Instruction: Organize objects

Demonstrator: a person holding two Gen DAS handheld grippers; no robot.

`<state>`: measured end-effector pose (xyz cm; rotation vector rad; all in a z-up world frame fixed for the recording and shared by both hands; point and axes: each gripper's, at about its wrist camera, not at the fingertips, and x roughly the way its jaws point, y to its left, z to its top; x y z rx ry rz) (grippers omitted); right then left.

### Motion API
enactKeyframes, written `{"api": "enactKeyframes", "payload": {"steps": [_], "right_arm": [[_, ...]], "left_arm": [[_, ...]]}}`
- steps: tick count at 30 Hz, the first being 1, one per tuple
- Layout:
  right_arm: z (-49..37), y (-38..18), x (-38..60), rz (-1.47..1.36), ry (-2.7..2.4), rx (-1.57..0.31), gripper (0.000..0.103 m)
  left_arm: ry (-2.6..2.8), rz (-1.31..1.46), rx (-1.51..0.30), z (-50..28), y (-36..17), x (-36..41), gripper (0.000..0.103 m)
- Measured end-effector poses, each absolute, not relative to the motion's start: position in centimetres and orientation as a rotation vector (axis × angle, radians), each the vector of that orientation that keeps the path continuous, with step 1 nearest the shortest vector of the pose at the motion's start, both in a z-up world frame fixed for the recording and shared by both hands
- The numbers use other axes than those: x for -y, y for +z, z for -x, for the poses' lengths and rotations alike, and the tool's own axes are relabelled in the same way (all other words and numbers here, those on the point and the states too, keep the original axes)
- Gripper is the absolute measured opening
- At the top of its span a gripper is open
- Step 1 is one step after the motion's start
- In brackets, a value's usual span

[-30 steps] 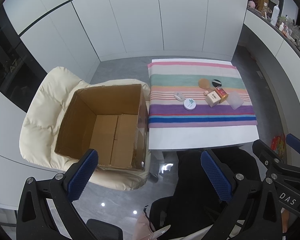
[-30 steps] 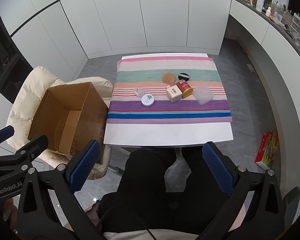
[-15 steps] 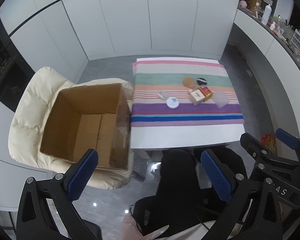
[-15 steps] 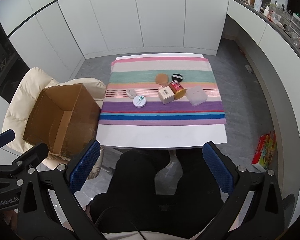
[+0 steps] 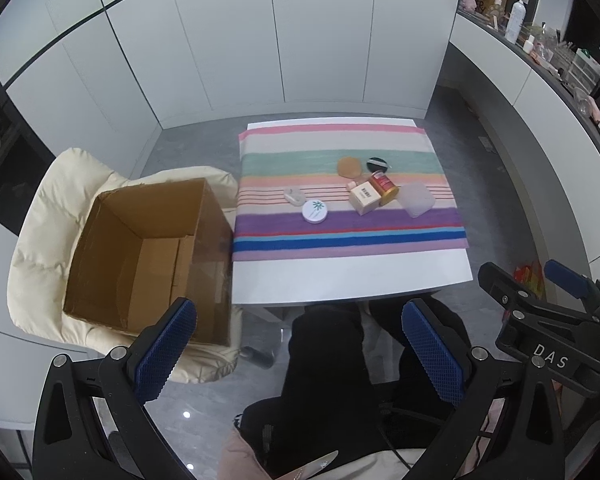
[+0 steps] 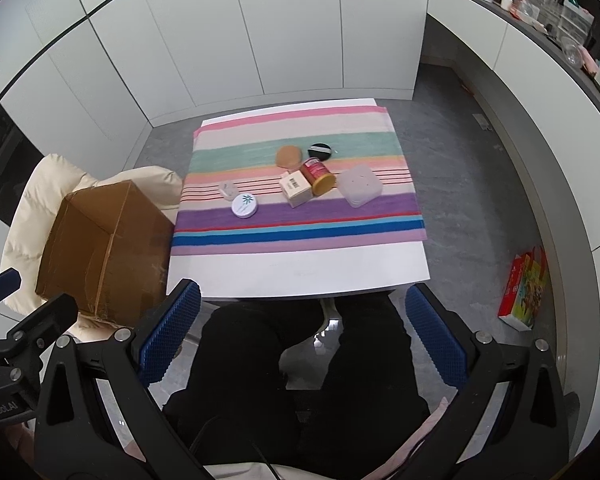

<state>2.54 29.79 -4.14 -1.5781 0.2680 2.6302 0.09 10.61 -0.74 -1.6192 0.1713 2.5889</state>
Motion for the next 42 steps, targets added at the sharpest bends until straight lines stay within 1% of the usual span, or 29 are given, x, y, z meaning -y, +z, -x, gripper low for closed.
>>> {"api": "enactKeyframes", "payload": {"steps": [11,23,27,33,40,42], "right_arm": [[-2.7,-4.6,-34.5,1.57,2.616,-0.309,0.103],[-1.8,-6.2,-36.9,1.599,2.647,-0.363,0.103],[-1.0,-7.2,-37.3,1.613,2.633,-0.354,0.103],[0.4,-8.7,-37.6,1.618,2.601,-0.328,0.103],[2.4,-10.8,-38.0,1.503,2.653,-0.278,0.103],[3.2,-11.9,-38.1,1.494,2.696,-0.294,0.103]], "left_arm": [[2.633,1.633,-0.104,0.9,-1.5,-13.2,0.103],[2.607,1.634,0.013,4.1,-4.2,-15.5,0.103],[2.628,1.63,-0.026,5.0,-5.2,-15.7,0.103],[2.618,1.637,0.014,6.8,-7.1,-15.3,0.103],[2.665,1.525,-0.097,8.7,-9.5,-15.7,0.102],[2.678,1.495,-0.134,9.2,-10.4,-15.8,0.1]]}}
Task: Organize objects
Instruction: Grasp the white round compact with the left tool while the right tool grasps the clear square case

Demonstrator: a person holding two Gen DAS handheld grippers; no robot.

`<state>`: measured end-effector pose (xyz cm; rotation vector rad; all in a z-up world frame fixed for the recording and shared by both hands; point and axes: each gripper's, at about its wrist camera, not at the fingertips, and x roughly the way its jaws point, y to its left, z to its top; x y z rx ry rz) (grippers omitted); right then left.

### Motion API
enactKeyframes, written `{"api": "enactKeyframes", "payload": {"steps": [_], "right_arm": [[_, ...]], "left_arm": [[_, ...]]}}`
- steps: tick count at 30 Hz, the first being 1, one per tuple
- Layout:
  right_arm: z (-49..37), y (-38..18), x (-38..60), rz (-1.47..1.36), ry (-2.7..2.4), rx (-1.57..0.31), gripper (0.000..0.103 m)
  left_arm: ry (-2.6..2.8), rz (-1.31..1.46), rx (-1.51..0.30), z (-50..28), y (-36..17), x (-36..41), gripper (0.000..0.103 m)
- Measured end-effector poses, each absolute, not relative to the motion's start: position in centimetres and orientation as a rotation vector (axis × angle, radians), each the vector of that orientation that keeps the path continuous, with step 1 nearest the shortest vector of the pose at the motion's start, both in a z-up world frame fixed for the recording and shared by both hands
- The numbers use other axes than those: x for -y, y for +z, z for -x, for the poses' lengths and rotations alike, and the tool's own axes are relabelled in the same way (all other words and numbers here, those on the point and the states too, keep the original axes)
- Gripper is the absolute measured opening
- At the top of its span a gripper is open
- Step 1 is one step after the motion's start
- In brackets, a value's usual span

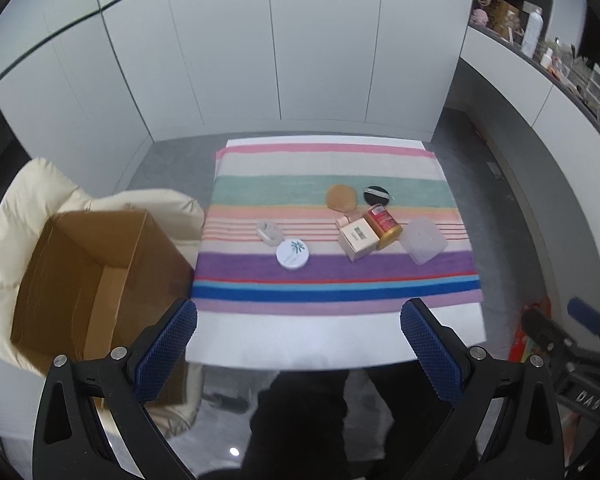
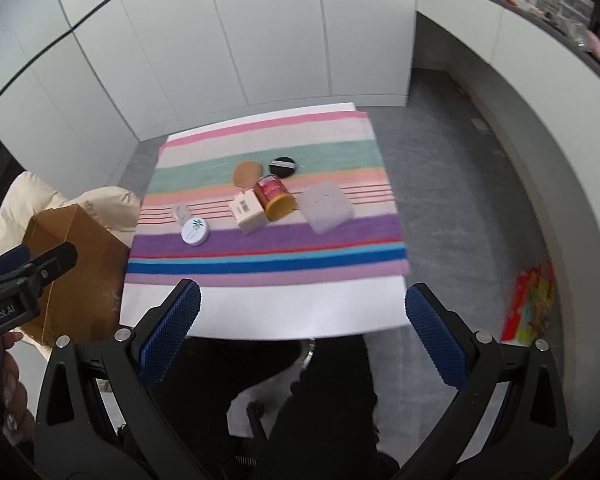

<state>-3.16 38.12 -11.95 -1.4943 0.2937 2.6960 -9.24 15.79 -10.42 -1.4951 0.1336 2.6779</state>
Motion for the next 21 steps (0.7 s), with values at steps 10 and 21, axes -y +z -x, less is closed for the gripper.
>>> {"api": "enactKeyframes", "payload": {"steps": [10,21], "right_arm": [[7.7,-17.3,-39.4,1.419,2.746,-0.254,0.103],[14.2,-26.0,-42.7,1.46,2.721,-0.247,0.103]], "left_arm": [[2.603,1.589,-0.061,14.4,-17.9,-14.0,0.1],[2.519,1.719,0.005,21.1,-27.9,-12.9,0.101]]}}
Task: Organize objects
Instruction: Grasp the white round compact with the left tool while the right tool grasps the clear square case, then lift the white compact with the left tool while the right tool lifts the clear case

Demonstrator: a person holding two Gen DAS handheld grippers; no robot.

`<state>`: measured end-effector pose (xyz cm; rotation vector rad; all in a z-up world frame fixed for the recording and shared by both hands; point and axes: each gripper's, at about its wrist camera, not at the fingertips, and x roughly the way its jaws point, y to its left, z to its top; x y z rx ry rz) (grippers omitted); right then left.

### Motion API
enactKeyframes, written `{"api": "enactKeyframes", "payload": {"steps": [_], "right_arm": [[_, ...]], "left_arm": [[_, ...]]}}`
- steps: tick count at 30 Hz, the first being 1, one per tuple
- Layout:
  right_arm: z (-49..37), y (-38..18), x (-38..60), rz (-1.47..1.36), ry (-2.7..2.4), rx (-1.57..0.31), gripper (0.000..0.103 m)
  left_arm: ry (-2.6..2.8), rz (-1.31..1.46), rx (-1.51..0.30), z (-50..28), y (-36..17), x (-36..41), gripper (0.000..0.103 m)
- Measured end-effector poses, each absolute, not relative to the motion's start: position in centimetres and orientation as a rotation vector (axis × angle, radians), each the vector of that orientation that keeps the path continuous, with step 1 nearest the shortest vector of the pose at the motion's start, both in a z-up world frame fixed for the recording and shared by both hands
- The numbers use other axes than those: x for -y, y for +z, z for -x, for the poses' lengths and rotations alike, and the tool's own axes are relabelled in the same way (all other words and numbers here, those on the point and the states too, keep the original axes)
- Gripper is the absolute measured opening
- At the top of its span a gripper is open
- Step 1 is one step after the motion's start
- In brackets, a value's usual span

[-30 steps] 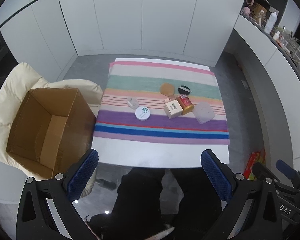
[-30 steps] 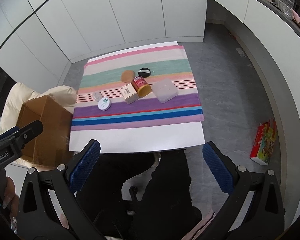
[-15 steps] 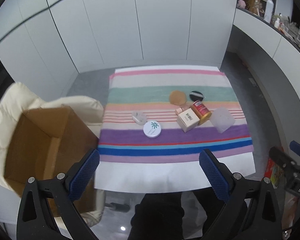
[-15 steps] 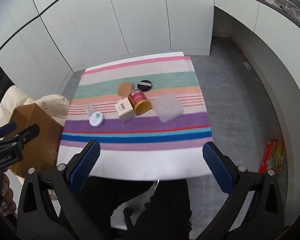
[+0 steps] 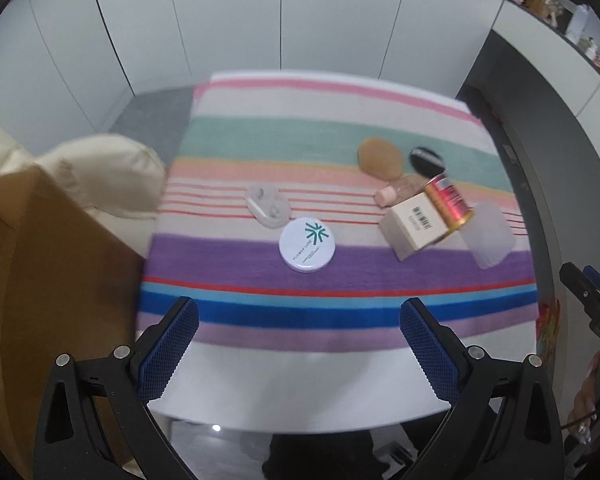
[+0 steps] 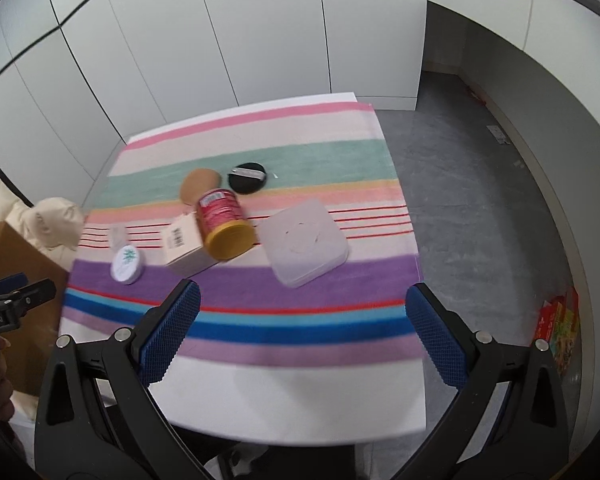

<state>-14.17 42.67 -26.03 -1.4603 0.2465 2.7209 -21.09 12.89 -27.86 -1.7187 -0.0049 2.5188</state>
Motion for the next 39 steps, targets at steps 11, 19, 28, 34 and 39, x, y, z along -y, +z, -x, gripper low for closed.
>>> {"api": "enactKeyframes", "payload": {"steps": [11,19,28,34,39], "right_arm": [[20.2,-34.2,-42.0,1.516,2.769,-0.052,0.103],[23.4,-38.2,-41.2,1.591,2.761,0.06,0.087],[23.0,-37.1,-41.2,1.544,2.721,-0.053,0.087],[23.2,-36.6,-41.7,1.564,2.671,-0.087,0.087],[23.2,-36.1,-41.2,1.587,2.633,-0.057,0.087]], "left_arm": [[2.417,1.866,0.018,26.8,-37.8,-14.6,0.1],[2.485,1.782,-0.086,28.2,-39.5,-16.3,0.082],[2.495,1.736,-0.02,28.4,-39.2,-16.1,0.058],[2.497,1.76,0.002,28.3,-39.0,-15.9,0.058],[2.504,1.779,0.044,28.5,-38.9,-15.3,0.058]]}}
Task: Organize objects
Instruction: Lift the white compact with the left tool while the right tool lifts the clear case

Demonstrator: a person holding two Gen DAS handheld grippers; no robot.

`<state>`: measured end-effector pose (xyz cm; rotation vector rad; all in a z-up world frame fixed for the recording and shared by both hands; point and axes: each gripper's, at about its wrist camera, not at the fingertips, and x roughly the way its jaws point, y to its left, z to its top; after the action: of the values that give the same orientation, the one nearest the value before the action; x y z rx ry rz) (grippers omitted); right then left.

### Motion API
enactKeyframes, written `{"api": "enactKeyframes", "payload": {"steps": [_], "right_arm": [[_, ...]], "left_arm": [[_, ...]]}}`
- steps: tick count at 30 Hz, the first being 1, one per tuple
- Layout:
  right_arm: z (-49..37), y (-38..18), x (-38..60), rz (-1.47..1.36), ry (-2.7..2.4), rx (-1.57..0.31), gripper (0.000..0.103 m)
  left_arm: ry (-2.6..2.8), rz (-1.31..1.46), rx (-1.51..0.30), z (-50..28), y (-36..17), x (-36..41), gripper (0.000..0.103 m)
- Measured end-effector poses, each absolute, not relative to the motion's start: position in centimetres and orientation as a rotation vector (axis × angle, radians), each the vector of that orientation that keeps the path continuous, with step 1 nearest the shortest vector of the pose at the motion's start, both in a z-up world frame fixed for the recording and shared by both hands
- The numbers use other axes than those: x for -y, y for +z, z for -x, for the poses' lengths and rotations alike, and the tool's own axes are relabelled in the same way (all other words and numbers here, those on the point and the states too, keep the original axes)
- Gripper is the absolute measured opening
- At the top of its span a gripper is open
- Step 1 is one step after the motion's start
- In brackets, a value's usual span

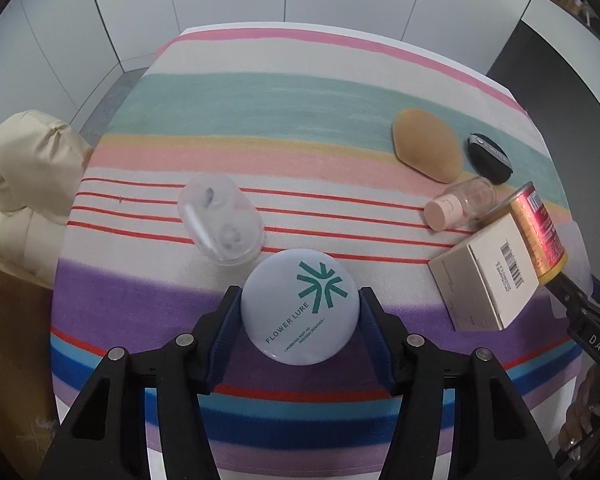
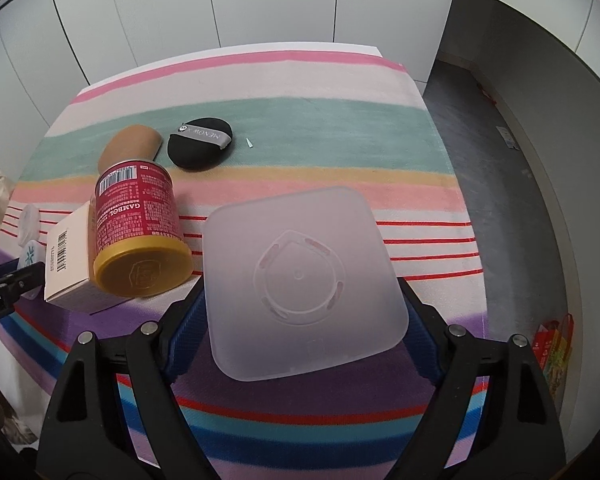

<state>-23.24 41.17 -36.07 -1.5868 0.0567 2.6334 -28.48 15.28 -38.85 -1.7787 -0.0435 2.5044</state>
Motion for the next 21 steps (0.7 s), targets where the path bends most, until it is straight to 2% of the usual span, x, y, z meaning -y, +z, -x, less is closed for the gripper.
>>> {"api": "enactKeyframes", "payload": {"steps": [10,21], "right_arm": [[23.9,-34.4,-41.3,1.592,2.603,-0.057,0.087],[23.5,-29.4,-41.2,1.562,2.596,-0.064,0.087]], "left_arm": [[2.528,1.769,0.024,28.9,-36.8,-15.2,0.058],[2.574,1.729,0.008,29.4,-31.8,-15.1,0.058]]}}
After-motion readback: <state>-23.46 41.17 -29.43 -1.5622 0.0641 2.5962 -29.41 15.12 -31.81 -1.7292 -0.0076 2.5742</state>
